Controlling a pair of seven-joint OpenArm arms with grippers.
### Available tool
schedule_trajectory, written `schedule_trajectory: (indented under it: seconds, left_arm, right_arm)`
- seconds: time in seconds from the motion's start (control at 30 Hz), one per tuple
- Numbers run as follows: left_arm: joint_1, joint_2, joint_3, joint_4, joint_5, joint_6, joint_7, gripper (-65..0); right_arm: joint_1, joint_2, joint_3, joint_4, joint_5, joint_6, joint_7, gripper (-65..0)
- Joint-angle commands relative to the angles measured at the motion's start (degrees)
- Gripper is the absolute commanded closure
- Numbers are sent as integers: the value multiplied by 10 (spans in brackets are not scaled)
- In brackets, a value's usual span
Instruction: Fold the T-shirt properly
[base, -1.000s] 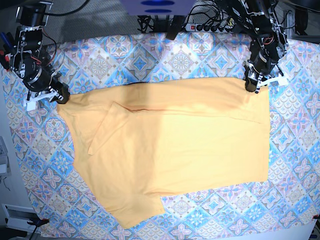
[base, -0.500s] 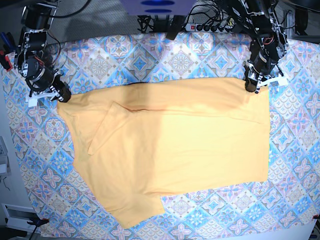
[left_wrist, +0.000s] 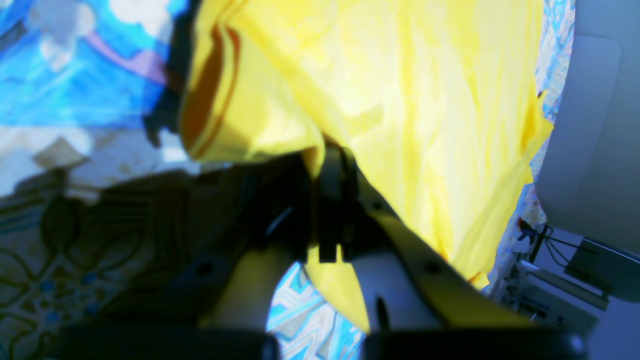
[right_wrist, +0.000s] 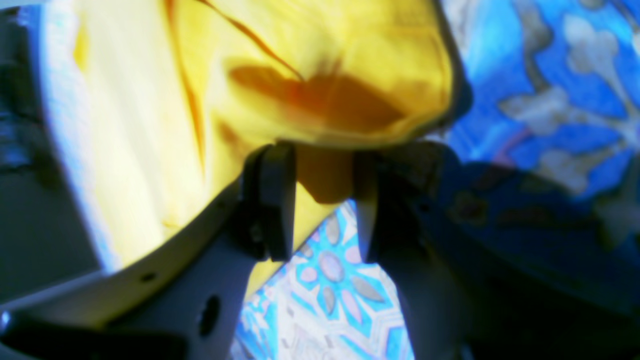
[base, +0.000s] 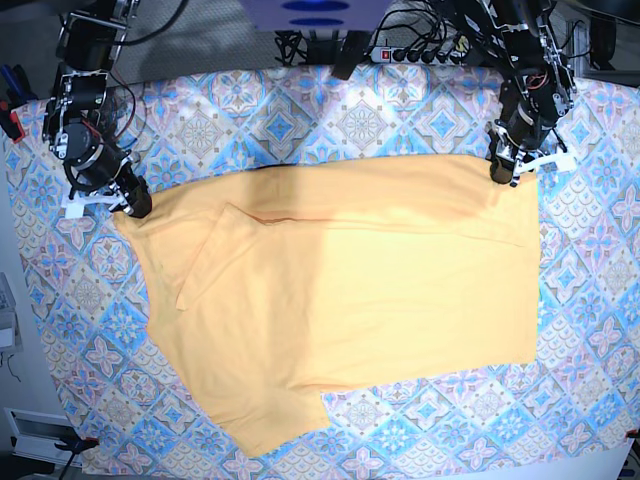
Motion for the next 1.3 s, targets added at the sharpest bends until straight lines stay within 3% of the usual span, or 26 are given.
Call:
schedule_trajectory:
  seconds: [0.0, 0.13, 0.47, 0.63, 0.83, 0.97, 1.07, 1.27]
  left_arm:
    - [2, -1, 2, 0, 17, 15, 10, 0]
    - [2, -1, 2, 0, 17, 15, 10, 0]
    - [2, -1, 2, 0, 17, 15, 10, 0]
    - [2, -2, 2, 0, 17, 15, 10, 0]
    - [2, -2, 2, 0, 17, 15, 10, 0]
    - [2, -2, 2, 0, 18, 15, 10, 0]
    - [2, -2, 2, 0, 18, 15, 10, 0]
    - [2, -2, 2, 0, 18, 15, 10, 0]
  right_arm:
    - [11, 8, 0, 5, -2, -2, -1, -198]
    - [11, 8, 0, 4, -2, -2, -4, -187]
    - [7, 8, 3, 7, -2, -2, -7, -4]
    - [-24, 11, 10, 49, 1, -2, -27, -3]
    - [-57, 11, 67, 71, 1, -3, -62, -3]
    - [-64, 11, 87, 73, 1, -3, -58, -3]
    - [-62, 8, 105, 73, -2, -5, -57, -33]
    - [-60, 7, 129, 71, -2, -5, -52, -201]
